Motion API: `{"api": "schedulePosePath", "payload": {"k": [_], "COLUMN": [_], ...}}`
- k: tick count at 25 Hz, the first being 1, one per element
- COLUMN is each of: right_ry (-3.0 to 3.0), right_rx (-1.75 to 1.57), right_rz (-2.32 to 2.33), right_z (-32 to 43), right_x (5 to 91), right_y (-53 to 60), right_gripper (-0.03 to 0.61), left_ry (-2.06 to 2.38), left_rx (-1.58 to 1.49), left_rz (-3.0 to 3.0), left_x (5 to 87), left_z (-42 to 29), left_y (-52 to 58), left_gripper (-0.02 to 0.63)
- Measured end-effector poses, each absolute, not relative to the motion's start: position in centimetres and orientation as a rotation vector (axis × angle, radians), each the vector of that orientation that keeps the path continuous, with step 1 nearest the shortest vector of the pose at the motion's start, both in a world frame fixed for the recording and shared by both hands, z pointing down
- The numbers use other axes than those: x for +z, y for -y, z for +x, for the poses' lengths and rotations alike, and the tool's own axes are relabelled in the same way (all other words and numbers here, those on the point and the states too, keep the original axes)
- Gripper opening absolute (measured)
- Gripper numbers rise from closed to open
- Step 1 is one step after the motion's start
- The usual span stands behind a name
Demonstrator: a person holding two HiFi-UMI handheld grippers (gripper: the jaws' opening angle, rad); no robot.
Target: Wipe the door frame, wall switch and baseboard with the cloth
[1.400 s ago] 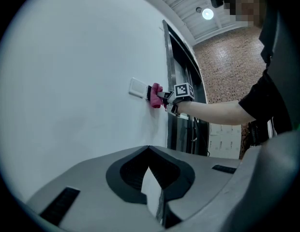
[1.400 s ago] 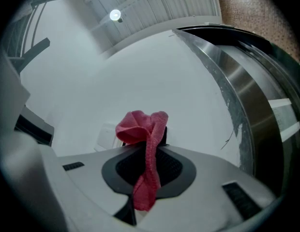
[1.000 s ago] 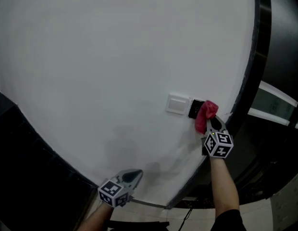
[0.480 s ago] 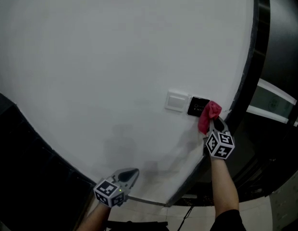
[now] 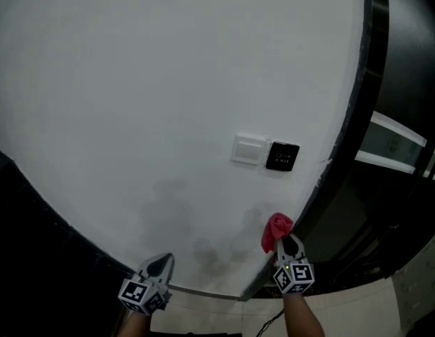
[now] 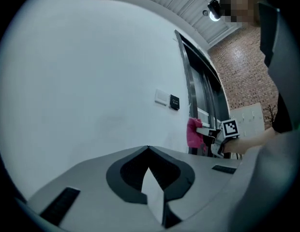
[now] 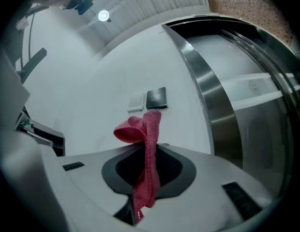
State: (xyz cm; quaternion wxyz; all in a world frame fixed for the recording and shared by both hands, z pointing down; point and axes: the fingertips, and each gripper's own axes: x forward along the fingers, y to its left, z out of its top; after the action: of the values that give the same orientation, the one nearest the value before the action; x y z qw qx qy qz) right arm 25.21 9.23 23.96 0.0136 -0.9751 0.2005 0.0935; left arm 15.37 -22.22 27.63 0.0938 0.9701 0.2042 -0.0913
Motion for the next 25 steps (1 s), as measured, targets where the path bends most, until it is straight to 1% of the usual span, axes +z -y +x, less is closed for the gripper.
{"api": "schedulePosePath", "payload": {"k": [4, 16, 21, 25], "right_ry": [-0.731, -0.639, -0.543, -0.396], "right_rx": [0.183, 0.125, 0.149, 0.305], "right_rz": [-3.016, -3.070, -3.086, -3.238], "right_z": [23.6, 23.4, 24.4, 25.0], "right_x": [27.8, 27.9, 26.9, 21.8], "right_y": [-6.5, -8.2, -11.4, -17.7], "right_gripper": [0.049, 0.048, 0.048, 0.049], "left_ry": [-0.621, -0.686, -0.658, -0.664], "left_rx": [-0.276, -0.179, -0.196, -0.193], "left_rz": [2.887, 2.874, 2.863, 2.846], "left_x": [28.0, 28.4, 27.9, 28.3], "left_z": [15.1, 16.2, 16.4, 16.4], "left_y": [22.4, 20.8, 21.1, 20.2], "left_gripper": [-0.011, -0.009, -0.009, -0.009]}}
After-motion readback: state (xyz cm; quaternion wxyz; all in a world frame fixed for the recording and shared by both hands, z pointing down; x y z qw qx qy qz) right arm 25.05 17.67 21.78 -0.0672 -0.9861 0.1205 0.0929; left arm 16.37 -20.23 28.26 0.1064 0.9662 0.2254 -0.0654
